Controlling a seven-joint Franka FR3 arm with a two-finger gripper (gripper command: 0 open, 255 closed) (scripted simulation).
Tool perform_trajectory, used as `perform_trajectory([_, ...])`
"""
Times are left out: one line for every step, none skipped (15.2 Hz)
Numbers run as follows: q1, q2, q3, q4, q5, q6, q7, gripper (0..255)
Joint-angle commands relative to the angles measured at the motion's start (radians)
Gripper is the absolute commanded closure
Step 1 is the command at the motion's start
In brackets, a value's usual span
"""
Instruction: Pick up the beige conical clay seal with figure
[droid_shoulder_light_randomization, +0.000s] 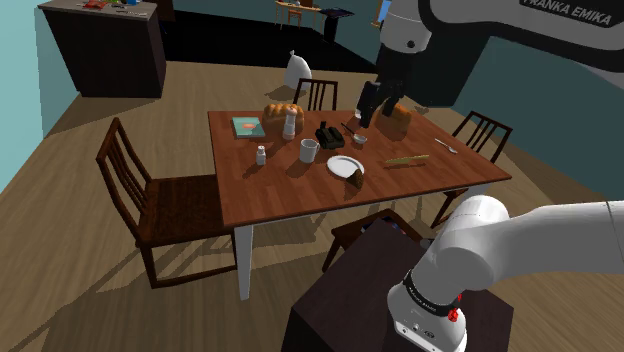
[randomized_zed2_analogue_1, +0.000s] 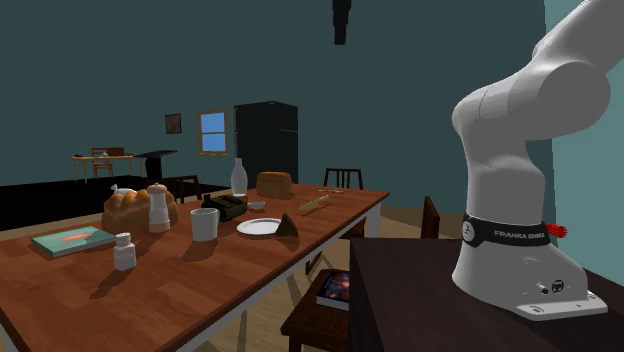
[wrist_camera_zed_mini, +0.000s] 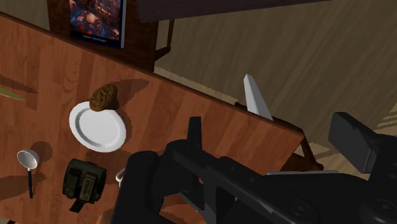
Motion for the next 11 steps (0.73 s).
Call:
perform_trajectory([0.0,0.0,0.0,0.0,0.0,0.0,0.0,0])
perform_trajectory([-0.009,0.011,-0.003,-0.022,-0.008,0.032,0.009,0])
perform_trajectory([-0.017,0.022,-0.007,-0.042,-0.016,0.064,0.018,0])
perform_trajectory([-0.026,0.035,-0.011,-0.061,-0.024,0.096,0.028,0])
perform_trajectory([-0.036,0.05,-0.014,-0.079,-0.032,0.128,0.037,0])
perform_trajectory([-0.045,0.065,-0.018,-0.096,-0.04,0.161,0.047,0])
perform_trajectory([-0.055,0.082,-0.022,-0.112,-0.048,0.193,0.057,0])
perform_trajectory([-0.064,0.1,-0.027,-0.126,-0.057,0.225,0.067,0])
perform_trajectory([-0.074,0.119,-0.031,-0.139,-0.066,0.258,0.078,0])
perform_trajectory([-0.084,0.139,-0.035,-0.151,-0.074,0.29,0.088,0])
perform_trajectory([-0.094,0.161,-0.04,-0.162,-0.084,0.322,0.099,0])
